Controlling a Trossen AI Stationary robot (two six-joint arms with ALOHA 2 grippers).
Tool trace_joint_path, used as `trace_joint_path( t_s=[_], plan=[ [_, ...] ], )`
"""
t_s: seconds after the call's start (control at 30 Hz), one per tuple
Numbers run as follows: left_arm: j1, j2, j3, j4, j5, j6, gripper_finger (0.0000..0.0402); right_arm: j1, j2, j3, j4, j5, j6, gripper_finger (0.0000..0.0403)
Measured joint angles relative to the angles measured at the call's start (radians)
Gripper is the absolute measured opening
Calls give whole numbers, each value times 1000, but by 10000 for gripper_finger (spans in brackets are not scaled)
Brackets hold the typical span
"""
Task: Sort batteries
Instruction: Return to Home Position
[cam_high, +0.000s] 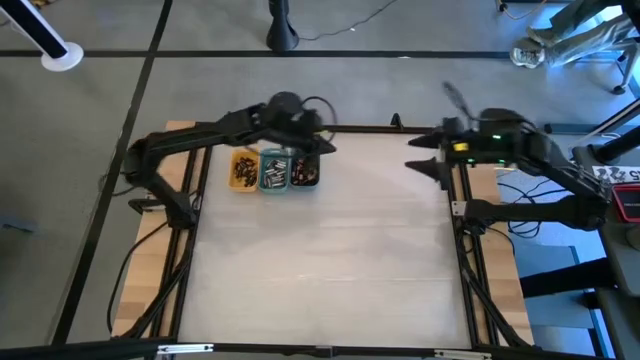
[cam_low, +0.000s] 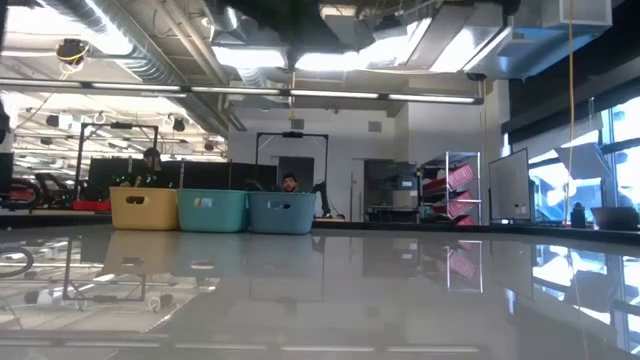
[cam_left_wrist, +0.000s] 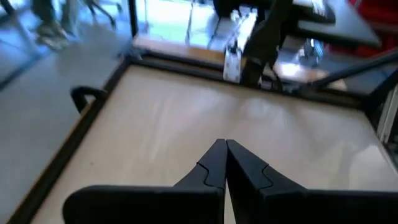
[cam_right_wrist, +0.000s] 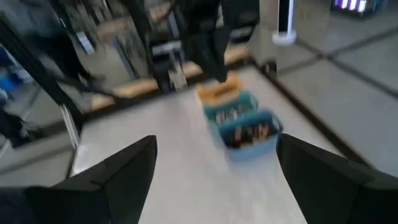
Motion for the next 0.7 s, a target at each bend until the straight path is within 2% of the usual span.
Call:
trace_joint_path(
  t_s=[0.13,0.27,0.4,0.57,0.7],
  plan=[
    [-31,-172,-181,126,-48,-69,0,0,-93,-28,89,15,16,329],
    [-55,-350,-377,235,-108,-158,0,0,-168,-152,228,-2,64,302],
    [-75,-521,-533,304,-164,-226,0,0,-217,-290,351,-24,128,241],
    [-87,-718,-665,323,-194,-267,0,0,-223,-432,469,-30,158,137],
    [-86,-849,-758,317,-248,-317,0,0,-212,-491,510,60,179,80]
  ],
)
